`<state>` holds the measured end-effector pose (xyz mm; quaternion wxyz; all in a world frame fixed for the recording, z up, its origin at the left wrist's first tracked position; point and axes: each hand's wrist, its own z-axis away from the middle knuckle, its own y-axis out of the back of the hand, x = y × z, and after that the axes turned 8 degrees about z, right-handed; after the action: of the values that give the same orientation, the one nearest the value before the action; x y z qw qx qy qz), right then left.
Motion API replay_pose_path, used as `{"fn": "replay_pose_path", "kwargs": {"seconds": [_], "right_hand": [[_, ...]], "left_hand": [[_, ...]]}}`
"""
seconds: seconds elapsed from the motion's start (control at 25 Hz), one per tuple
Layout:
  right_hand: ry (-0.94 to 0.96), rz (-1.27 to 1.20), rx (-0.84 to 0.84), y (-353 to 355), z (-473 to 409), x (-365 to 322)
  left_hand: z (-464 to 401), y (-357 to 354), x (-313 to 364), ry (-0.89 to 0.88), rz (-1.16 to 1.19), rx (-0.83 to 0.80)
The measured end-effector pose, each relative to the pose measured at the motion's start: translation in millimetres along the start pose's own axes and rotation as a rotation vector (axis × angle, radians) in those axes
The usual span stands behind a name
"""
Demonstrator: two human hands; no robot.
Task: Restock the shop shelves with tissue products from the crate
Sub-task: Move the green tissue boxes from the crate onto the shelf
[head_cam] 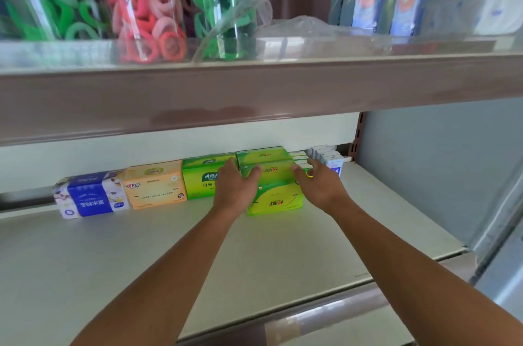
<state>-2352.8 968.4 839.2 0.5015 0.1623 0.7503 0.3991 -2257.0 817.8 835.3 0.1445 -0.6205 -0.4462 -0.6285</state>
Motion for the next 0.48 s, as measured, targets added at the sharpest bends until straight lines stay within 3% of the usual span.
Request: {"fn": "replay_pose_path", "kwargs": {"seconds": [0.08, 0.2, 0.32, 0.48], "right_hand": [[0.082, -0.018, 0.124, 13, 22, 2], [0.164, -0.116, 0.241, 38, 65, 12], [0.175, -0.17, 0.314, 64, 115, 35], [0.045, -0.185, 0.388, 89, 202, 97]], "left_hand": [[18, 0, 10, -0.238, -0.001, 0.099], [56, -11, 25, -0.426, 0.093, 0.017], [106, -33, 46, -0.47, 0.232, -0.163], [190, -84, 56, -0.418, 0.305, -0.442]]}}
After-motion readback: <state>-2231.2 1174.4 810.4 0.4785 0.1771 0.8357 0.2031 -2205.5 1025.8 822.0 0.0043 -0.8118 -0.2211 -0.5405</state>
